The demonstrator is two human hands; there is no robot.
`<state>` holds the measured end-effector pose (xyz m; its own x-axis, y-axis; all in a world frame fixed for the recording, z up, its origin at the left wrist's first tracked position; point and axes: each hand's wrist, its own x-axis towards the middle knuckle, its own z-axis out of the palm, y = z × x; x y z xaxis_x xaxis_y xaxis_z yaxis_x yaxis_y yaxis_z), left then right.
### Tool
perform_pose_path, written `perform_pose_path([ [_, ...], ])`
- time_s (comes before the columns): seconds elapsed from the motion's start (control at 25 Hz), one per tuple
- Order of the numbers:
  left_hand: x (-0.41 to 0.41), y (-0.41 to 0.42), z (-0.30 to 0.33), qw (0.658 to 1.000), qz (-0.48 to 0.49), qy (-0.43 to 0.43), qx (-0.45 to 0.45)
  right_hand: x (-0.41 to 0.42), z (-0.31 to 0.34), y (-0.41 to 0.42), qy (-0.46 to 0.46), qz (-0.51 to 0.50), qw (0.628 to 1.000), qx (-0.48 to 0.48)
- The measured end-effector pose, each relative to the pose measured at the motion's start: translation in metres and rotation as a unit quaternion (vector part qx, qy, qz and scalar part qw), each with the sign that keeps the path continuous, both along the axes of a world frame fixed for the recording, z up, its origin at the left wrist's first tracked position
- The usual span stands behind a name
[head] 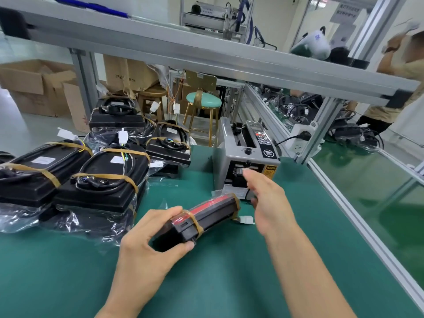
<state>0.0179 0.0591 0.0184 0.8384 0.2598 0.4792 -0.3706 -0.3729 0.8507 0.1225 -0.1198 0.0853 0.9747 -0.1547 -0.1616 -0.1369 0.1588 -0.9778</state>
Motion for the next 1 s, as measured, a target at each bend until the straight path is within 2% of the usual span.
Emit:
perform_pose_path([
  [0.08, 0.000, -0.006, 0.000, 1.000, 0.015, 0.002, -0.006, -0.045, 0.005, 0.008, -0.073, 0.170, 0.982, -0.033],
  [0.16, -0.002, -0.011, 0.002, 1.000, 0.023, 0.003, -0.015, -0.074, -0.002, 0.016, -0.109, 0.226, 0.966, -0.060],
  [0.44, -0.009, -0.021, 0.007, 0.999, 0.036, 0.002, -0.030, -0.084, -0.016, 0.023, -0.098, 0.199, 0.966, -0.130],
  [1.0, -0.006, -0.020, 0.006, 0.999, 0.039, -0.003, -0.019, -0.081, -0.018, 0.033, -0.116, 0.177, 0.957, -0.198],
])
